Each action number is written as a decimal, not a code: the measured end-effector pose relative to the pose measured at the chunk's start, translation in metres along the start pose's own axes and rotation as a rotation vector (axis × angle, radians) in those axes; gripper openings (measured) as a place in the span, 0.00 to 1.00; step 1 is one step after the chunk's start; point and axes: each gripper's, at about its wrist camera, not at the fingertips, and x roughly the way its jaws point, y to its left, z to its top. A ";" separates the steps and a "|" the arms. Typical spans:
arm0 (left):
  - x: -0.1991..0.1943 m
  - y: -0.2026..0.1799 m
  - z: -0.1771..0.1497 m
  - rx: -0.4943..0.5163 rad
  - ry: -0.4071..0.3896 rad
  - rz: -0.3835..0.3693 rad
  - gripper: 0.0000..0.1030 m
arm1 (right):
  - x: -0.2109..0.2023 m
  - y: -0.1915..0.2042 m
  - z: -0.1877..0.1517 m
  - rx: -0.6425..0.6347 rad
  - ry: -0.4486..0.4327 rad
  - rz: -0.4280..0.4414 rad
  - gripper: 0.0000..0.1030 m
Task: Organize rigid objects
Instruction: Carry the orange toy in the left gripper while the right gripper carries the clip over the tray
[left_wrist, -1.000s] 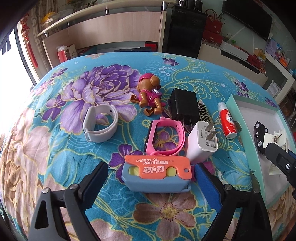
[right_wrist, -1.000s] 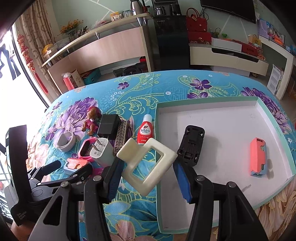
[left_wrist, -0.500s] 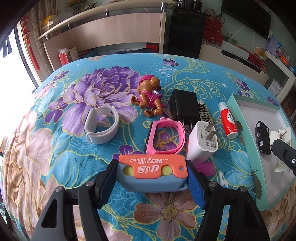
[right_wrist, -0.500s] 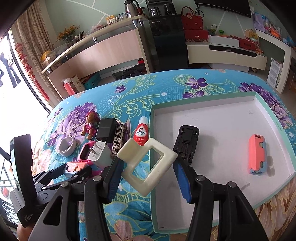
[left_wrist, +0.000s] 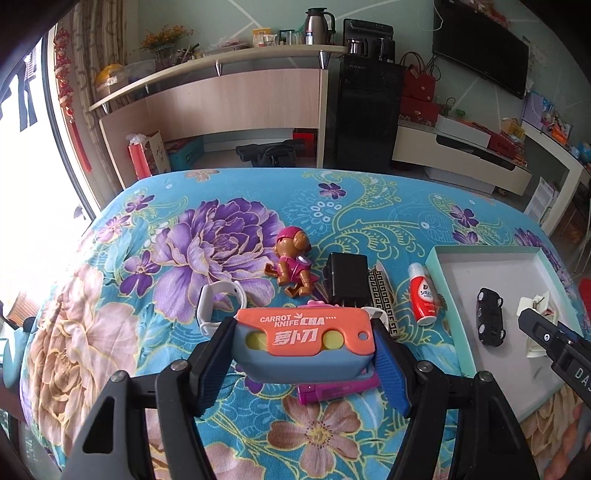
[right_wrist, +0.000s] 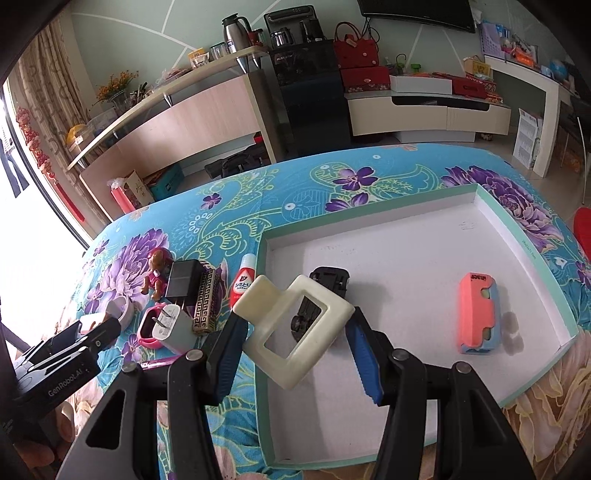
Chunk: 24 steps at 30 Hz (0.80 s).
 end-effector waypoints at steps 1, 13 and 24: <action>-0.002 -0.006 0.002 0.013 -0.005 -0.006 0.71 | -0.001 -0.005 0.001 0.010 -0.003 -0.016 0.55; -0.005 -0.106 0.014 0.191 -0.007 -0.142 0.71 | -0.007 -0.063 0.009 0.075 -0.051 -0.236 0.55; 0.012 -0.186 -0.008 0.309 0.061 -0.249 0.71 | -0.010 -0.119 0.004 0.179 -0.037 -0.413 0.55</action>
